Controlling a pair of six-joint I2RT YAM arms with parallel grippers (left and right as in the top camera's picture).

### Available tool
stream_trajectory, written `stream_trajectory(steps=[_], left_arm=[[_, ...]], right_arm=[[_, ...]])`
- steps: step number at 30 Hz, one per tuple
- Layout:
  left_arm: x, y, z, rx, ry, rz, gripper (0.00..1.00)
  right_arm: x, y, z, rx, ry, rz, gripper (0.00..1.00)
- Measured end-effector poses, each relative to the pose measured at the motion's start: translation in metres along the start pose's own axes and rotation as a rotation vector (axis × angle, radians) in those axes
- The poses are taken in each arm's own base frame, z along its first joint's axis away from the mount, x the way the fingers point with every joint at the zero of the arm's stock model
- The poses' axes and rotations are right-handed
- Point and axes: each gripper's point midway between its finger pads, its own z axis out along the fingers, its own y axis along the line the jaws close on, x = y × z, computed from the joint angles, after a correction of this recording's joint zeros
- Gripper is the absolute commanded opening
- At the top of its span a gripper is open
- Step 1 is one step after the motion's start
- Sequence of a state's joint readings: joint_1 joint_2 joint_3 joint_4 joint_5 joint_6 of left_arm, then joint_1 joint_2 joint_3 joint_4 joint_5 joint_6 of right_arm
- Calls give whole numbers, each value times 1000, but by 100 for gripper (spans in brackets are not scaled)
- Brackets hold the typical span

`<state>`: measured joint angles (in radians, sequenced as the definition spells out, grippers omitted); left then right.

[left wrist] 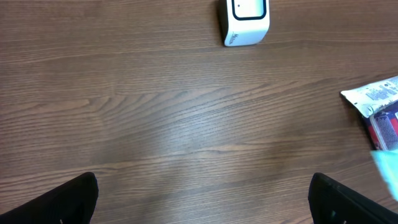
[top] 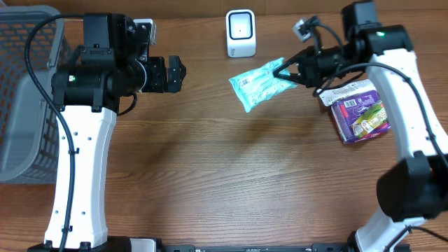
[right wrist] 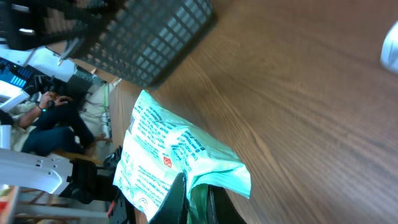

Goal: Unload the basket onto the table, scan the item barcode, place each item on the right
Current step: 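Raise the wipes pack in front of the scanner with the right gripper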

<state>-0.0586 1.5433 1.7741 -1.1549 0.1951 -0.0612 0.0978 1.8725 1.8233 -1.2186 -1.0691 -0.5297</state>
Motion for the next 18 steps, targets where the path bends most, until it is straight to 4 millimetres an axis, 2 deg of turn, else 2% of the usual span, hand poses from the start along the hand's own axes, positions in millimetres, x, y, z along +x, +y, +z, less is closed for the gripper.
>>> stream_trajectory(steps=[4,9,11,14,16,18], left_arm=[[0,0,0,0,0,0,100],[0,0,0,0,0,0,100],[0,0,0,0,0,0,100],[0,0,0,0,0,0,100],[0,0,0,0,0,0,100],[0,0,0,0,0,0,100]], right_arm=[[-9,11,-18,22,-41,-47,4],[-11,9,-21,27,-53,-51,4],[-18,0,-21,74,-65,-37,4],[-23,-36,-19,298,-47,67,4],[-21,-62,-11,543,-9,128,4],[-25,-70,-3,693,-3,111,4]])
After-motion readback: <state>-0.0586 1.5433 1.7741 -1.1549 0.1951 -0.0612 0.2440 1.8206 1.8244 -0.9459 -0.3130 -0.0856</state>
